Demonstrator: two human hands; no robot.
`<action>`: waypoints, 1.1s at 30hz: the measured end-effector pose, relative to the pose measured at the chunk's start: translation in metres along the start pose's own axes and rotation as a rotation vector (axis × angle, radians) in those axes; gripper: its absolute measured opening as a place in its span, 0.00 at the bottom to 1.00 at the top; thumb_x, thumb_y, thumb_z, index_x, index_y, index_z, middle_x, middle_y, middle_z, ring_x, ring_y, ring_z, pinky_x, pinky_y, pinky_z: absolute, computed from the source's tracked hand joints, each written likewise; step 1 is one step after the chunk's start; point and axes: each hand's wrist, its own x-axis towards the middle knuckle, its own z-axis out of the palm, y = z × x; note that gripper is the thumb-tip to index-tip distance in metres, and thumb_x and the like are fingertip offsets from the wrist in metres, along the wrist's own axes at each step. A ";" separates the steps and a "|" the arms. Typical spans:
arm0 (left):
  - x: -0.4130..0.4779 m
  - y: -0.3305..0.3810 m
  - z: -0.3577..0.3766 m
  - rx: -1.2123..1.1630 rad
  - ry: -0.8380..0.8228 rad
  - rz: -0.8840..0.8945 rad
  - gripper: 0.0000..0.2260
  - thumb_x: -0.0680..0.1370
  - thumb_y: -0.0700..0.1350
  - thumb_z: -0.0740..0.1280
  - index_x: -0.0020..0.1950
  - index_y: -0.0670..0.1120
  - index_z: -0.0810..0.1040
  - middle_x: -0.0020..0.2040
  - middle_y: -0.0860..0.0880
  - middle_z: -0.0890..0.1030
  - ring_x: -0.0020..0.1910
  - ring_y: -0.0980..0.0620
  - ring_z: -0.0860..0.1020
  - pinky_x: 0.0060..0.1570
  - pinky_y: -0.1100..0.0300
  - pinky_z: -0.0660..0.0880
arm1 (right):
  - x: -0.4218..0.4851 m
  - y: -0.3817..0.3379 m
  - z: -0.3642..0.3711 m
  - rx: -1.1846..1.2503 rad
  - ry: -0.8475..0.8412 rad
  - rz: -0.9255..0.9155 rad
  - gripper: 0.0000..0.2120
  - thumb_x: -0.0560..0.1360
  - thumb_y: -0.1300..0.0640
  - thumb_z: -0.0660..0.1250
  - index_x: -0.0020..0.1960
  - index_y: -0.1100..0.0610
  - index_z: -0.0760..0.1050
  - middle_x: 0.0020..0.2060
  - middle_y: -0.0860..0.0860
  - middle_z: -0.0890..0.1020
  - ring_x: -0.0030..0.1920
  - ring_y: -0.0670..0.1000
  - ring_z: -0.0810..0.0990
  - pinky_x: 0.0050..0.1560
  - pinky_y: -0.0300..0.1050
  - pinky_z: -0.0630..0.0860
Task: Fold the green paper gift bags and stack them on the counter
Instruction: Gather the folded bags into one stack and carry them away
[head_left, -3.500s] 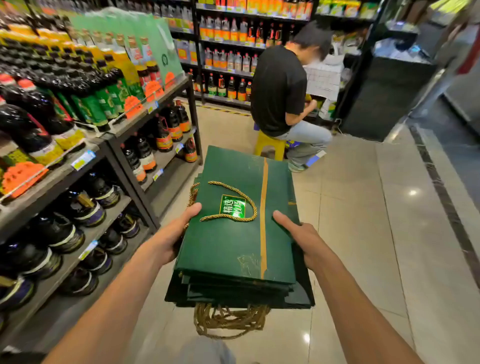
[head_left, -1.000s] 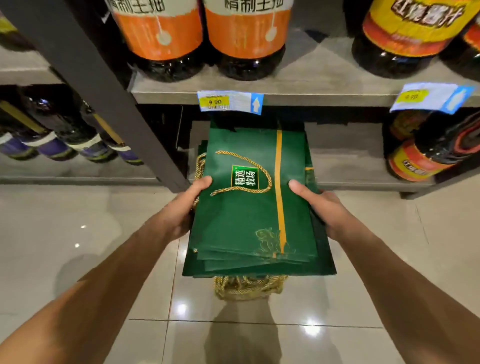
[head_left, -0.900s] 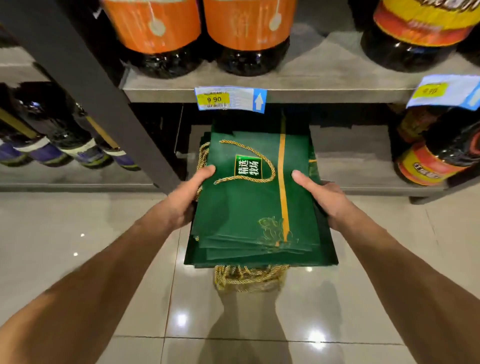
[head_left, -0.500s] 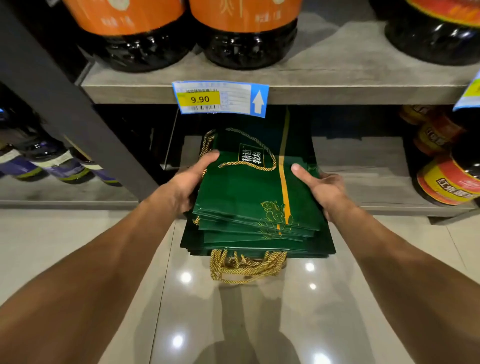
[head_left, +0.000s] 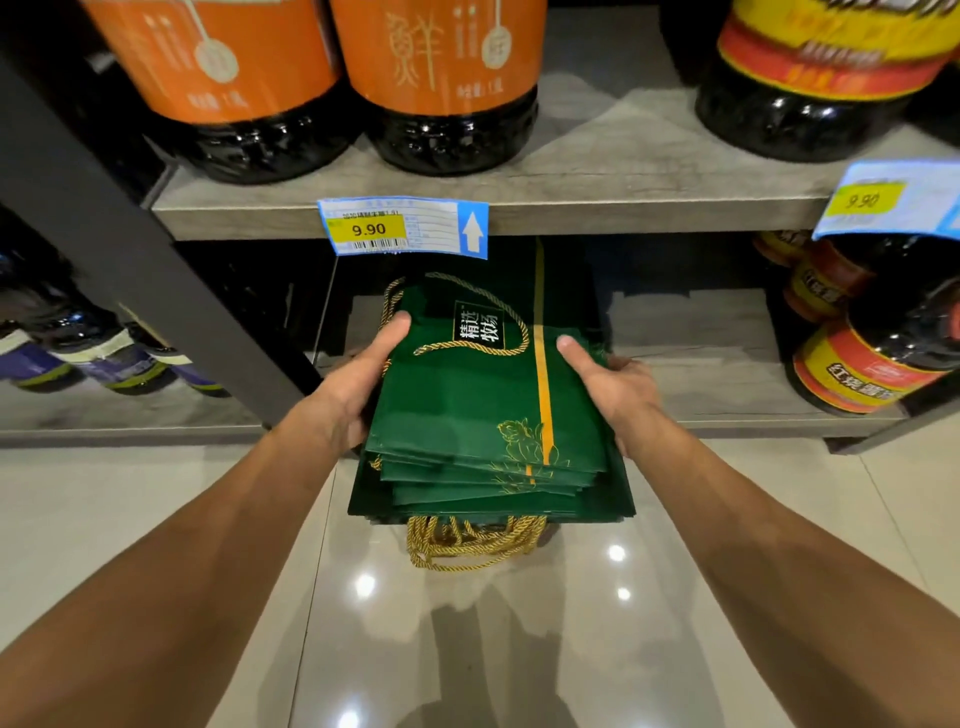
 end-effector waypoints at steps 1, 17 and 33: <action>-0.002 0.002 0.001 -0.012 0.004 0.006 0.36 0.62 0.68 0.77 0.65 0.50 0.80 0.56 0.42 0.86 0.53 0.40 0.85 0.50 0.41 0.82 | -0.004 0.000 -0.001 0.020 -0.016 -0.016 0.48 0.45 0.21 0.75 0.55 0.50 0.80 0.53 0.50 0.85 0.54 0.56 0.84 0.61 0.55 0.80; -0.042 -0.052 -0.029 0.067 -0.117 -0.072 0.55 0.59 0.68 0.81 0.80 0.57 0.59 0.64 0.49 0.82 0.57 0.49 0.84 0.47 0.51 0.84 | -0.083 0.046 -0.034 -0.032 -0.323 0.098 0.48 0.60 0.28 0.73 0.73 0.46 0.62 0.58 0.45 0.80 0.57 0.51 0.79 0.64 0.58 0.71; -0.048 -0.065 -0.020 0.181 0.026 -0.004 0.37 0.68 0.70 0.68 0.75 0.64 0.64 0.61 0.51 0.82 0.56 0.46 0.83 0.39 0.51 0.82 | -0.068 0.067 -0.019 0.164 -0.131 0.010 0.51 0.51 0.34 0.80 0.67 0.54 0.69 0.56 0.53 0.84 0.52 0.53 0.86 0.51 0.46 0.81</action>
